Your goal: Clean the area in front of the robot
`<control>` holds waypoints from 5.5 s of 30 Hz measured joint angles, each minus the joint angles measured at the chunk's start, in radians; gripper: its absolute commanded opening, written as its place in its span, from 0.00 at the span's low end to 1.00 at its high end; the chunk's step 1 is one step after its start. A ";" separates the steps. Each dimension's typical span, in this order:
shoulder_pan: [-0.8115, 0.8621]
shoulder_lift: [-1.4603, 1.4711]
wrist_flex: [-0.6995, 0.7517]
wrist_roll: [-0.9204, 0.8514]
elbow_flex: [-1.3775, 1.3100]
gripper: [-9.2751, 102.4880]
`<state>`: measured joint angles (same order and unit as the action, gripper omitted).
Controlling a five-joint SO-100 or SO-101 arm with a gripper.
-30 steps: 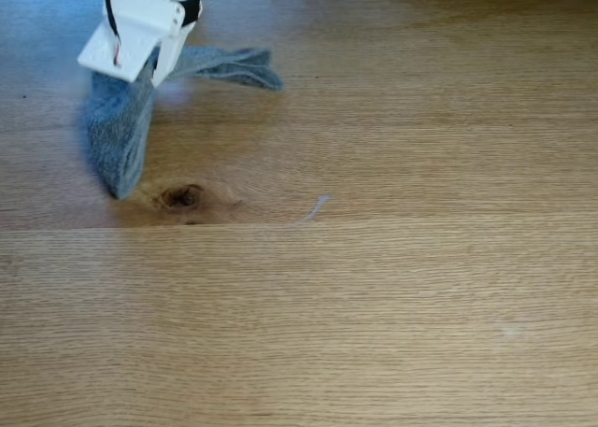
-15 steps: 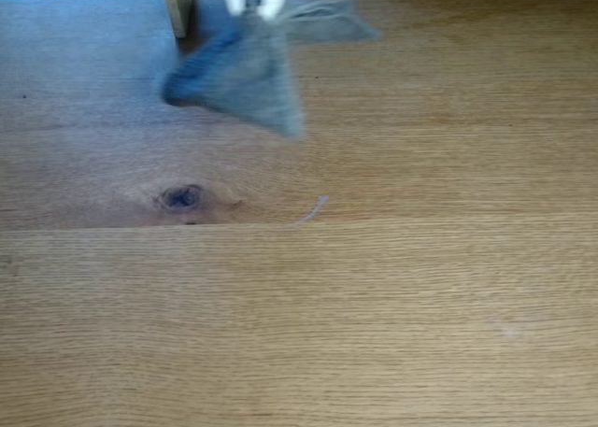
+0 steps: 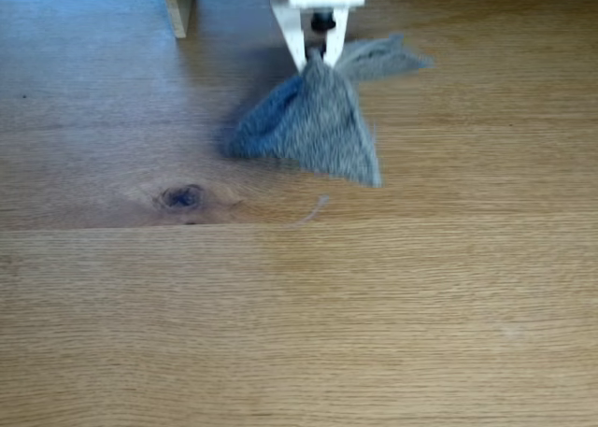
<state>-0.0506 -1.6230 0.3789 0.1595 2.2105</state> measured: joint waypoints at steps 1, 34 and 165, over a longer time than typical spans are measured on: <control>0.000 0.044 -0.054 -0.003 0.000 0.08; -0.008 1.173 -0.262 -0.166 -0.994 0.08; 0.749 0.621 1.348 -0.517 -1.014 0.11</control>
<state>0.6980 -1.0017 1.7273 -0.3574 1.1965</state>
